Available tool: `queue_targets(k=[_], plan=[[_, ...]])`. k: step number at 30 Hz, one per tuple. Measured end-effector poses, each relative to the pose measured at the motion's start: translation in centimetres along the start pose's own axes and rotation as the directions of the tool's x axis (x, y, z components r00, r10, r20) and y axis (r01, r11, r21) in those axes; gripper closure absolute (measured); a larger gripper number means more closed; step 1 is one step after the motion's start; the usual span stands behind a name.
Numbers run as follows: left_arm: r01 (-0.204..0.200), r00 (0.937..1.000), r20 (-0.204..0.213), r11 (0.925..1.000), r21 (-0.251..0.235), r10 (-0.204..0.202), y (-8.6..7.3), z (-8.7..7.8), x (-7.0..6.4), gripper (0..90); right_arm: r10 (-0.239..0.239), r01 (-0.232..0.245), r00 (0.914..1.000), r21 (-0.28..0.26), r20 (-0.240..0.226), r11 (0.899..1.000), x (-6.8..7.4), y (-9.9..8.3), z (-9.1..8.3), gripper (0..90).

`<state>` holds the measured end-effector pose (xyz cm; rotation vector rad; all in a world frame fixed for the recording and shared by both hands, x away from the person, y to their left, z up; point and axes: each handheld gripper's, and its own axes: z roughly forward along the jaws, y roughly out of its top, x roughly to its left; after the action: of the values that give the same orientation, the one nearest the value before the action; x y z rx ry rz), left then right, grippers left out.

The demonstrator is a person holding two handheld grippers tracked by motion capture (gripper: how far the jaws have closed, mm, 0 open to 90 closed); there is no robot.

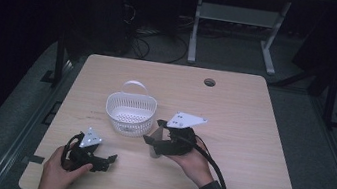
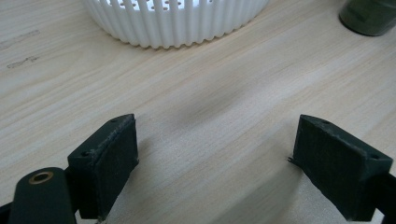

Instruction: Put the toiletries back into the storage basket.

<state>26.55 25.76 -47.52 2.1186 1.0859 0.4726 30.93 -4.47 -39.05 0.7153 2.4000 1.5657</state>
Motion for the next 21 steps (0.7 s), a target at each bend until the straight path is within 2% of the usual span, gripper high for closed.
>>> queue_targets(k=[21], plan=[[-0.004,1.0000,-0.001,1.0000,0.000,0.004,0.0,0.0,0.0,12.8,-0.024,0.024,0.9997,-0.034,-0.007,0.999,0.2,2.3,-1.5,29.9]])
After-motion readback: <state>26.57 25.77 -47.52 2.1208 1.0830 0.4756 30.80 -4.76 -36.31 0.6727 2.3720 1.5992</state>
